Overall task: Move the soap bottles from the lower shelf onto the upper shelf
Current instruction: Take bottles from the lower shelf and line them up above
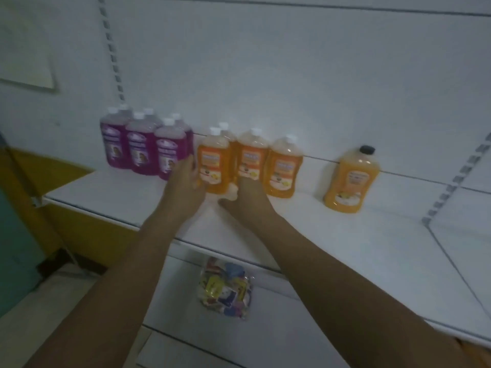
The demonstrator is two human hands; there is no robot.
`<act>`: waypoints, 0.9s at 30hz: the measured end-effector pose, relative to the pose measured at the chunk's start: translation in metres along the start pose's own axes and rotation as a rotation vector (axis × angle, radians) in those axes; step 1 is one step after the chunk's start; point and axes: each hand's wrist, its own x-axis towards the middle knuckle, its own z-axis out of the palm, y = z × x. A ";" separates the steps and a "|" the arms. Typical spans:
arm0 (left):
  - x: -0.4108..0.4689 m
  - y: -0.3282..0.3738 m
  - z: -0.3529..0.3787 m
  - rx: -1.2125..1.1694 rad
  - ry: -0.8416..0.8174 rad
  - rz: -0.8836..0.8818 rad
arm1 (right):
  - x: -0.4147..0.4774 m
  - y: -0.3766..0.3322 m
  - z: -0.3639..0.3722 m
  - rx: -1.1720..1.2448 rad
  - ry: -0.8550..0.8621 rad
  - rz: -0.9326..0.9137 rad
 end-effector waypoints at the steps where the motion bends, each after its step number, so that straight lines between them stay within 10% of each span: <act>1: -0.010 0.009 -0.004 0.021 0.019 0.038 | -0.022 0.002 -0.010 0.006 0.008 -0.027; 7: -0.096 0.107 0.004 -0.082 0.001 0.141 | -0.169 0.047 -0.088 0.116 0.198 -0.004; 13: -0.197 0.189 0.093 -0.288 -0.684 0.261 | -0.318 0.126 -0.143 0.124 0.210 0.175; 19: -0.295 0.213 0.246 -0.312 -1.068 0.032 | -0.442 0.261 -0.167 0.121 0.303 0.625; 27: -0.347 0.224 0.446 -0.077 -1.158 -0.197 | -0.474 0.417 -0.174 0.122 0.226 0.952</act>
